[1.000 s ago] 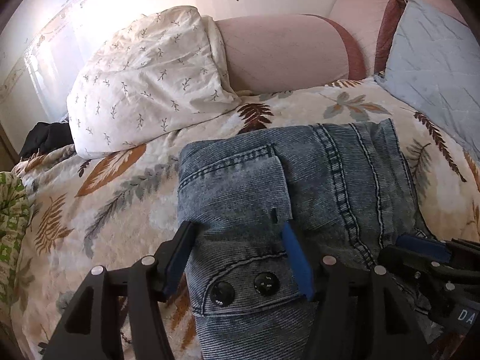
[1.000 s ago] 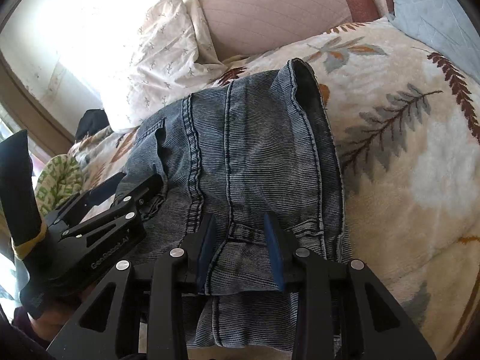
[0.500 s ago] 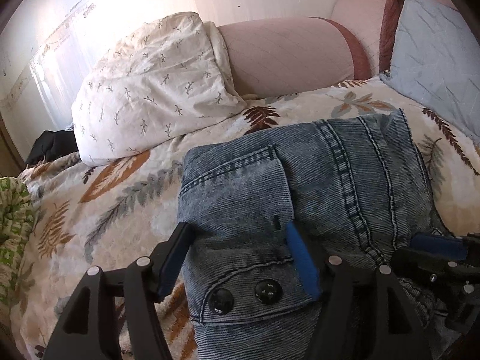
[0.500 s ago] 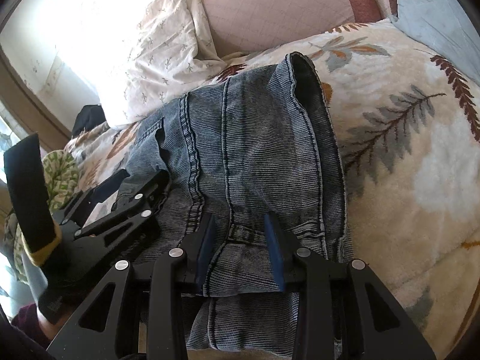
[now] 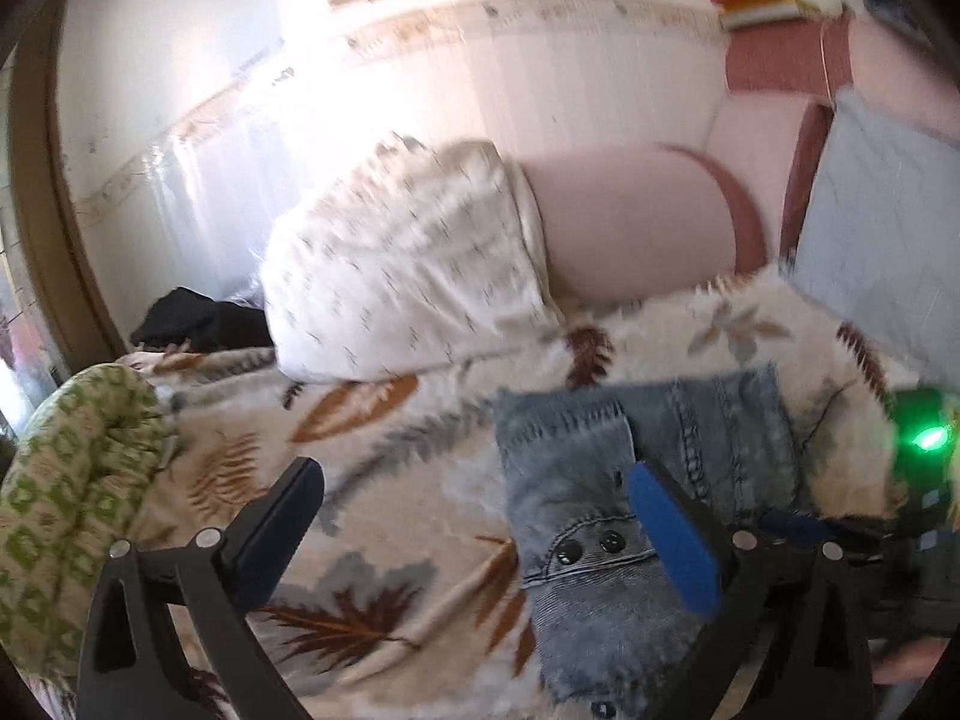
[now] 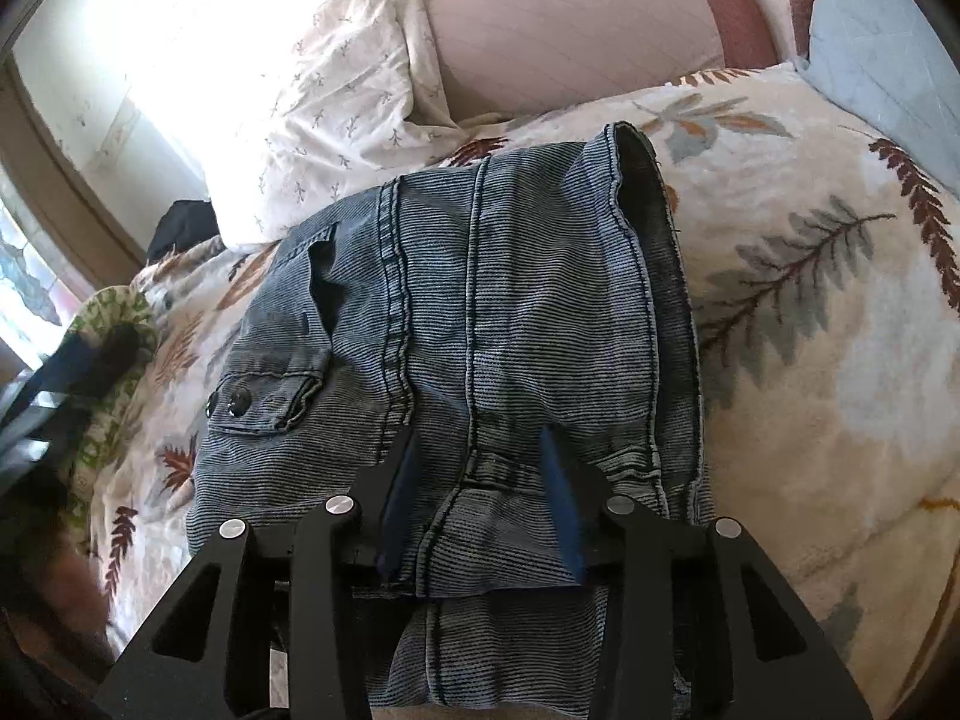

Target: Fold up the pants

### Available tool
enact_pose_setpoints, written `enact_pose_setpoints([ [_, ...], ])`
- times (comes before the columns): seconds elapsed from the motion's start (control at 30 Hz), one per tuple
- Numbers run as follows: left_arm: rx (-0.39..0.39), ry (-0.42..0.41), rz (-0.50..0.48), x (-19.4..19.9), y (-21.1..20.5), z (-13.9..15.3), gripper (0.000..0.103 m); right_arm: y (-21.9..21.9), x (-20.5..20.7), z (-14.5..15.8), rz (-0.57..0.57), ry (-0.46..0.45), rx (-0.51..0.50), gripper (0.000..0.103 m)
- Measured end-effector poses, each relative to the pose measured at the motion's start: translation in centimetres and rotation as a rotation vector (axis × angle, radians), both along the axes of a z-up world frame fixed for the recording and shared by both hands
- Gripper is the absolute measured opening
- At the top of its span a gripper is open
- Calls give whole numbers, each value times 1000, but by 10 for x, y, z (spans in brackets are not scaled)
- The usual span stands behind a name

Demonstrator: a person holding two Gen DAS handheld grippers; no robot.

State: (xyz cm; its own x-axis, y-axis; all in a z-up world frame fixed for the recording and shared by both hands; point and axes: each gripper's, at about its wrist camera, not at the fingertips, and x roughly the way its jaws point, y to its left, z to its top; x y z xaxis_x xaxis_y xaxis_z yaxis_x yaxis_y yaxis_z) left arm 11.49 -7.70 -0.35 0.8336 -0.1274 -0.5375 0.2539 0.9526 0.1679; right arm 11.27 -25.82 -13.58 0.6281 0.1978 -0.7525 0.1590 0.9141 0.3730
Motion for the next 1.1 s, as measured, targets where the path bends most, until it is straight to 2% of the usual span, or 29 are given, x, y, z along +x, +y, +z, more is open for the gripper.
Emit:
enact_pose_setpoints([
  [0.2, -3, -63, 51, -26, 22, 37, 103, 1, -3, 0, -2, -13, -5, 39],
  [0.67, -10, -209, 179, -82, 71, 101, 103, 2, -4, 0, 1, -20, -17, 39],
  [1.1, -6, -257, 259, -120, 97, 125, 103, 3, -10, 1, 5, -37, -41, 39],
])
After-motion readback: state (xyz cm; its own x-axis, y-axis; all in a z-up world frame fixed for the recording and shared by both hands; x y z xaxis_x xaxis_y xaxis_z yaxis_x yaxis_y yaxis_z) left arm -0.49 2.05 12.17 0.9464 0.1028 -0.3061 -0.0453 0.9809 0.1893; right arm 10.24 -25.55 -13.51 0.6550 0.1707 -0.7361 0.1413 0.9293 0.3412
